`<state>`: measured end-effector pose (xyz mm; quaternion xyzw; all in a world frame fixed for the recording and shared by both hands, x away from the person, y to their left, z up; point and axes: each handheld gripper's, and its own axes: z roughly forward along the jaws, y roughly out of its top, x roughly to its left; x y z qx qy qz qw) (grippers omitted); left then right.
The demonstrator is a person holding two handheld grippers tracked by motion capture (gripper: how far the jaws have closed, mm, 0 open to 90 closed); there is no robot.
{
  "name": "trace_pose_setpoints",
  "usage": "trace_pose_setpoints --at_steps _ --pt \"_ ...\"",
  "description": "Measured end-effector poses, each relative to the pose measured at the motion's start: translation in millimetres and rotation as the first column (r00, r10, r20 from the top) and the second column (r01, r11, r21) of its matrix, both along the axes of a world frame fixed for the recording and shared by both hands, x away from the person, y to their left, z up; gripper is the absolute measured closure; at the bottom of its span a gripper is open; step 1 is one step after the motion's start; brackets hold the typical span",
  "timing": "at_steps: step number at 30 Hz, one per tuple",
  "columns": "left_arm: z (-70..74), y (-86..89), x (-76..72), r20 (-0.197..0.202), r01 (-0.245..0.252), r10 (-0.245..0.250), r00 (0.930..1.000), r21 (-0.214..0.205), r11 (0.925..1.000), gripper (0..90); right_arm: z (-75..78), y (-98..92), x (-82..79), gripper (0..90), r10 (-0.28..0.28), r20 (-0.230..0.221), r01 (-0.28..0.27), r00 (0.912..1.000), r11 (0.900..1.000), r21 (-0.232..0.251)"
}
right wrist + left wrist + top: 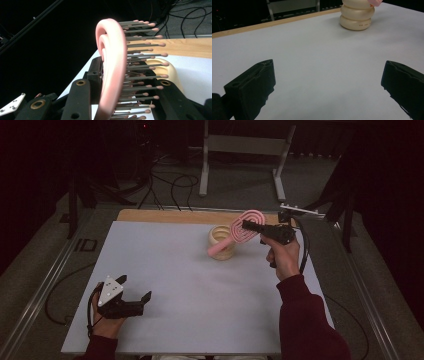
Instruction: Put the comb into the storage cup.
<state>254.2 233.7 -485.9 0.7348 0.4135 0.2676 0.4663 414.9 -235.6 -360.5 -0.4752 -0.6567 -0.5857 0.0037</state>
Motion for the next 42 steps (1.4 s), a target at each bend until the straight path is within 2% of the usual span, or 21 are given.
trace_pose_setpoints --at_steps 19,24,42 --pt "0.6 0.3 -0.1 0.001 0.0 0.0 1.0 -0.002 1.0 0.0 -1.0 -6.2 4.1 64.1 -0.045 -0.001 0.045 0.999 0.9981 0.043" --pt "0.3 0.3 0.0 0.001 -0.002 0.002 1.0 -0.003 1.0 0.0 0.2 -6.2 4.9 64.1 -0.052 0.008 0.052 0.9986 0.9981 0.034" --pt "0.5 0.2 -0.1 0.002 0.0 0.0 1.0 -0.003 1.0 0.0 6.3 -5.8 8.7 64.1 -0.092 0.017 0.091 0.9956 0.9938 0.064"
